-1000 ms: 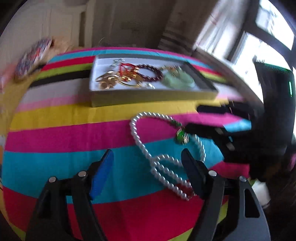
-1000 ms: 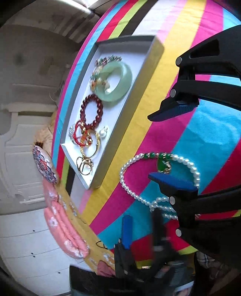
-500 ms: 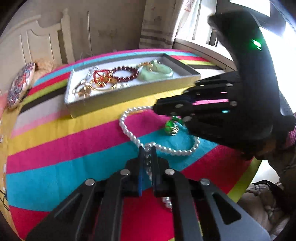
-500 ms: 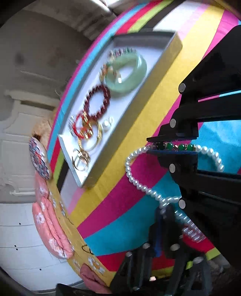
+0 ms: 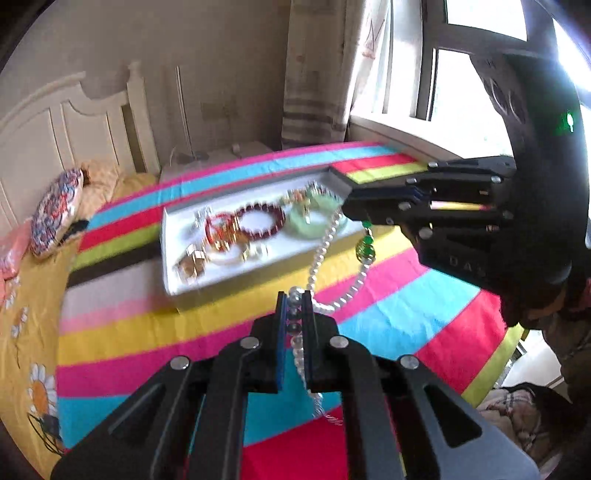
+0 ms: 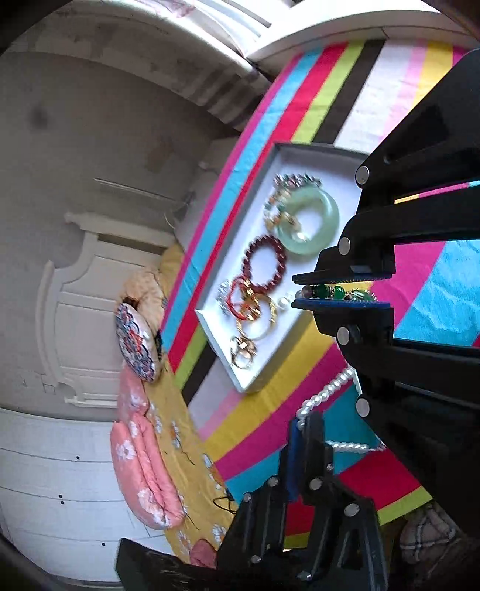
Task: Organize jewelry
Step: 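Lift the pearl necklace with both grippers and carry it over the tray, then lower the necklace into the tray and open both grippers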
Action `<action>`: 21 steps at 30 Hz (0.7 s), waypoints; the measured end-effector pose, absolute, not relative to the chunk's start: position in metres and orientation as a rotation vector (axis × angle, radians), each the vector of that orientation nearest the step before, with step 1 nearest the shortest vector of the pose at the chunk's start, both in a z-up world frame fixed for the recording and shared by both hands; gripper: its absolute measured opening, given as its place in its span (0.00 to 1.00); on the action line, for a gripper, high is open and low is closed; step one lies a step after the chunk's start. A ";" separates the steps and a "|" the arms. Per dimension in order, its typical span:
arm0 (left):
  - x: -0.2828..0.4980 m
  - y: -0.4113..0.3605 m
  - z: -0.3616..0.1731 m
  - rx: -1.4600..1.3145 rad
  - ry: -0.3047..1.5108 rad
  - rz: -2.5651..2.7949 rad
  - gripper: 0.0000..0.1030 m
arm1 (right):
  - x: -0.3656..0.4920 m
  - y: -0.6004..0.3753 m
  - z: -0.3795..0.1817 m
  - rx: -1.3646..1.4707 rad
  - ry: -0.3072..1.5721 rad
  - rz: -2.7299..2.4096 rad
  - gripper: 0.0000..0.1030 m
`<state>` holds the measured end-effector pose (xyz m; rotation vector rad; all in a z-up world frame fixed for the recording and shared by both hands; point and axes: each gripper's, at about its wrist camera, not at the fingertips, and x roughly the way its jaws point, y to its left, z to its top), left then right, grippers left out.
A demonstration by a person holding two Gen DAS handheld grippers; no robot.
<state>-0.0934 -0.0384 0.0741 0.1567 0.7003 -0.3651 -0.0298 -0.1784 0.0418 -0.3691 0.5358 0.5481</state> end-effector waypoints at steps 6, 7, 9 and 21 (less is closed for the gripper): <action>-0.067 -0.043 0.108 0.195 0.657 -0.349 0.07 | -0.011 -0.188 0.068 -0.341 0.488 0.508 0.09; -0.060 -0.045 0.113 0.197 0.650 -0.344 0.07 | -0.006 -0.189 0.073 -0.338 0.479 0.500 0.09; -0.050 -0.046 0.121 0.201 0.644 -0.337 0.07 | 0.001 -0.189 0.079 -0.330 0.466 0.487 0.09; 0.006 -0.057 0.132 0.243 0.649 -0.275 0.07 | 0.041 -0.188 0.095 -0.297 0.441 0.434 0.09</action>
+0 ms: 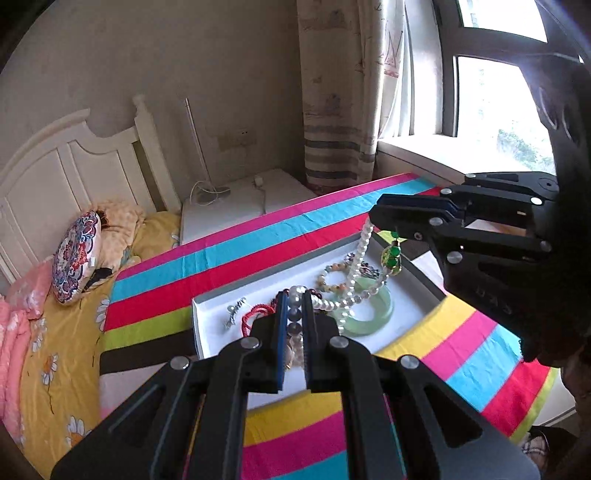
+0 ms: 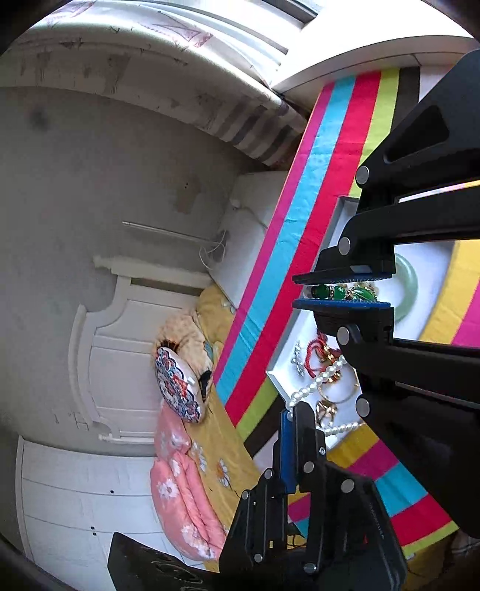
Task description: Organize jewelry
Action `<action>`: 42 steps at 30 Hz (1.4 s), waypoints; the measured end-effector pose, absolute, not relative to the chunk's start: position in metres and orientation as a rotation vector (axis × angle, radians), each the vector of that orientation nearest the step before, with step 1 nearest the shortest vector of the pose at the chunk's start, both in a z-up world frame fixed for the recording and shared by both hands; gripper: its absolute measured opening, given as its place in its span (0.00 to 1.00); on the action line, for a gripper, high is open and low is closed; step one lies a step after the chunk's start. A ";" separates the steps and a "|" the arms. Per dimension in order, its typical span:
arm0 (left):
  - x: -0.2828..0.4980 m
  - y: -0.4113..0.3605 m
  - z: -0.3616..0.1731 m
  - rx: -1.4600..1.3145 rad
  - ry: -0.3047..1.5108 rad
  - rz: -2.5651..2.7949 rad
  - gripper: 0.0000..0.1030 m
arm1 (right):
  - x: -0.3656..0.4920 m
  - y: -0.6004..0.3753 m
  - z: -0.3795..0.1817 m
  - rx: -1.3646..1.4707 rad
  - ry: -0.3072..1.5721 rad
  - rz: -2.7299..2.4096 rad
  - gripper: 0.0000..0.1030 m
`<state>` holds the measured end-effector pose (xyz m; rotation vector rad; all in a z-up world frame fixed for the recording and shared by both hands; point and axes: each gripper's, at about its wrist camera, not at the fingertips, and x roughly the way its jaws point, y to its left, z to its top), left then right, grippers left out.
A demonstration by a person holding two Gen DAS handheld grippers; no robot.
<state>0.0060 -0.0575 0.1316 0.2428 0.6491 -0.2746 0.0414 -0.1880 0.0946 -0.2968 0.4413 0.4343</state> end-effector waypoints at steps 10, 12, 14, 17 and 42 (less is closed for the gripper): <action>0.050 -0.048 0.100 0.203 0.725 -0.220 0.07 | 0.081 -0.179 0.071 -0.257 0.508 0.420 0.09; 0.056 -0.045 0.095 0.197 0.733 -0.206 0.07 | 0.089 -0.176 0.064 -0.250 0.524 0.415 0.09; 0.066 -0.041 0.088 0.186 0.745 -0.176 0.07 | 0.100 -0.173 0.055 -0.234 0.550 0.414 0.09; 0.079 -0.034 0.079 0.177 0.754 -0.106 0.19 | 0.114 -0.172 0.040 -0.224 0.596 0.392 0.19; -0.005 -0.026 0.052 0.001 0.499 0.038 0.98 | -0.004 -0.222 0.015 -0.097 0.391 0.189 0.84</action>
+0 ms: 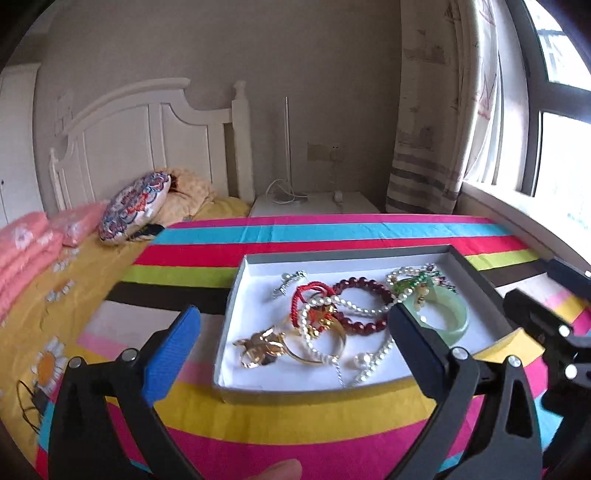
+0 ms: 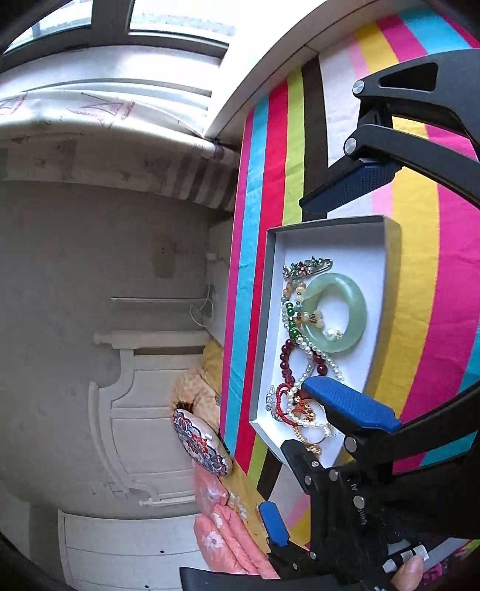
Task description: Organize jewelry
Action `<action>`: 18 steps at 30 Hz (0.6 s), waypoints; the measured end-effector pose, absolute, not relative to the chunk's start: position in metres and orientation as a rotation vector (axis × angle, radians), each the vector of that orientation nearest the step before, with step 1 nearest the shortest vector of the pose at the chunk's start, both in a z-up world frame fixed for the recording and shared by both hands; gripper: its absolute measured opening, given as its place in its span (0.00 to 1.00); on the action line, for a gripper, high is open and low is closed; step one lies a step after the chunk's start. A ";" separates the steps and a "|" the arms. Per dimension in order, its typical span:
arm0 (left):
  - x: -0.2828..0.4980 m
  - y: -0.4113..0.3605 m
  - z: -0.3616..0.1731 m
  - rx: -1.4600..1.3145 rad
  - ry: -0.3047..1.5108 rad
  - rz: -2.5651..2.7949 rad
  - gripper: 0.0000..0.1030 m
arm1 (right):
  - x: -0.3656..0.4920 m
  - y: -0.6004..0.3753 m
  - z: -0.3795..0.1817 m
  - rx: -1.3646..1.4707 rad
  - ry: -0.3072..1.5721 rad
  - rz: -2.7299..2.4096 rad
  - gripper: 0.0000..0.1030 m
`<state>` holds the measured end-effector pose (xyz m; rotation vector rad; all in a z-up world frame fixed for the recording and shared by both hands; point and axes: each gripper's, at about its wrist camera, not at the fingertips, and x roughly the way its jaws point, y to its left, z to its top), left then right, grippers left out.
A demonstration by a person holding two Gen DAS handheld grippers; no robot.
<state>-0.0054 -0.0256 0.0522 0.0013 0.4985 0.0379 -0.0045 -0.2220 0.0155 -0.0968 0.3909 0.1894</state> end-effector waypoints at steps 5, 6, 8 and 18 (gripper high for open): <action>-0.011 -0.026 0.051 0.007 0.475 0.031 0.98 | -0.003 -0.221 0.005 -0.105 0.402 0.162 0.83; -0.011 -0.025 0.051 0.003 0.472 0.030 0.98 | -0.003 -0.221 0.005 -0.101 0.400 0.161 0.83; -0.012 -0.025 0.050 0.004 0.460 0.032 0.98 | -0.005 -0.223 0.005 -0.093 0.395 0.163 0.83; -0.017 -0.029 0.054 0.023 0.420 0.035 0.98 | -0.007 -0.222 0.004 -0.097 0.386 0.161 0.83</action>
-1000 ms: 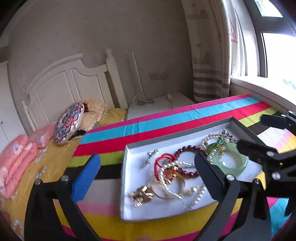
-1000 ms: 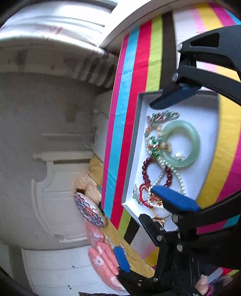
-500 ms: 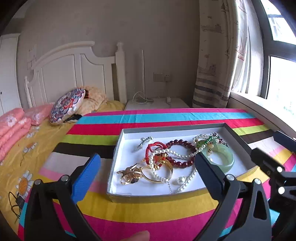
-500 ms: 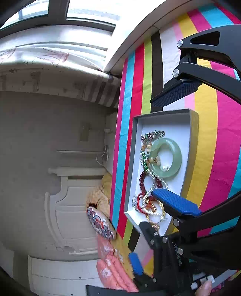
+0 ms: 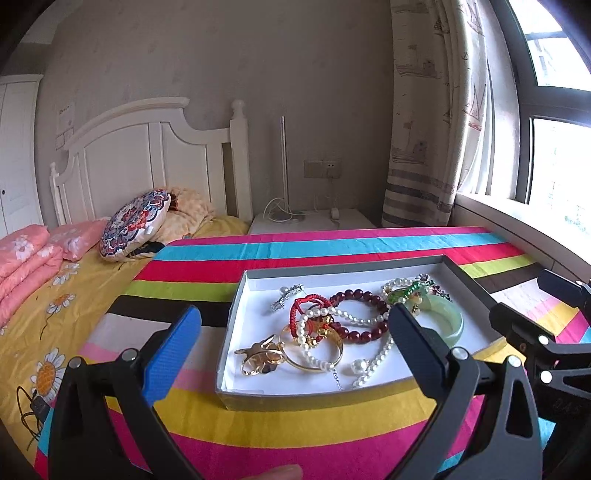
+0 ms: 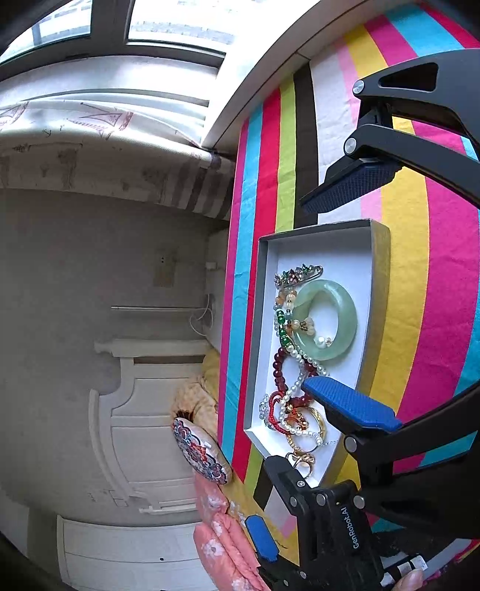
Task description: Organize jewelry
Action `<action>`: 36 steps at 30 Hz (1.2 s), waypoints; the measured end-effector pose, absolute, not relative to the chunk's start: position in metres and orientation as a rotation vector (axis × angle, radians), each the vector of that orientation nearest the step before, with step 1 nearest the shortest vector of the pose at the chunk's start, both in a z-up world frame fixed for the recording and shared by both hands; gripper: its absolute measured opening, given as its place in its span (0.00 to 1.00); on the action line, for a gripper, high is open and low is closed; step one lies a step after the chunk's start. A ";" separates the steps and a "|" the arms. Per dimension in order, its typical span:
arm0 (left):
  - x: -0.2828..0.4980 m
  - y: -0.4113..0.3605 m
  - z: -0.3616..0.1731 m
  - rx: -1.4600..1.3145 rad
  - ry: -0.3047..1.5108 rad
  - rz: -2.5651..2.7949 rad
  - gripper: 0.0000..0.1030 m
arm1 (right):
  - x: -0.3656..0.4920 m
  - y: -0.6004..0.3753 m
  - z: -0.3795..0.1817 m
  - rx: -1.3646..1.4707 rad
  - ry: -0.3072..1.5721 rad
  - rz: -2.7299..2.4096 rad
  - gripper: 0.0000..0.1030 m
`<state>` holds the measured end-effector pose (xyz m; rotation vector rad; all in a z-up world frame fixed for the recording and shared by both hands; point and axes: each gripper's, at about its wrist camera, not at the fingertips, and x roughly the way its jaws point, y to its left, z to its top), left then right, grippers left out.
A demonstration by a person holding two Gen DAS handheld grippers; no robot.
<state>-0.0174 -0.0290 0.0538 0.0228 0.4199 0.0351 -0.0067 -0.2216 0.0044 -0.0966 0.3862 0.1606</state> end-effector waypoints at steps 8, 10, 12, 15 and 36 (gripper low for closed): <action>-0.021 -0.025 0.055 -0.002 0.414 0.062 0.98 | -0.009 -0.221 0.005 -0.102 0.378 0.156 0.84; -0.021 -0.022 0.055 -0.008 0.418 0.060 0.98 | -0.009 -0.221 0.005 -0.102 0.376 0.156 0.84; -0.021 -0.021 0.055 -0.012 0.417 0.061 0.98 | -0.009 -0.221 0.005 -0.101 0.377 0.156 0.84; -0.021 -0.020 0.055 -0.012 0.418 0.058 0.98 | -0.009 -0.220 0.005 -0.100 0.377 0.155 0.84; -0.023 -0.020 0.056 -0.009 0.411 0.052 0.98 | -0.009 -0.221 0.005 -0.101 0.376 0.156 0.84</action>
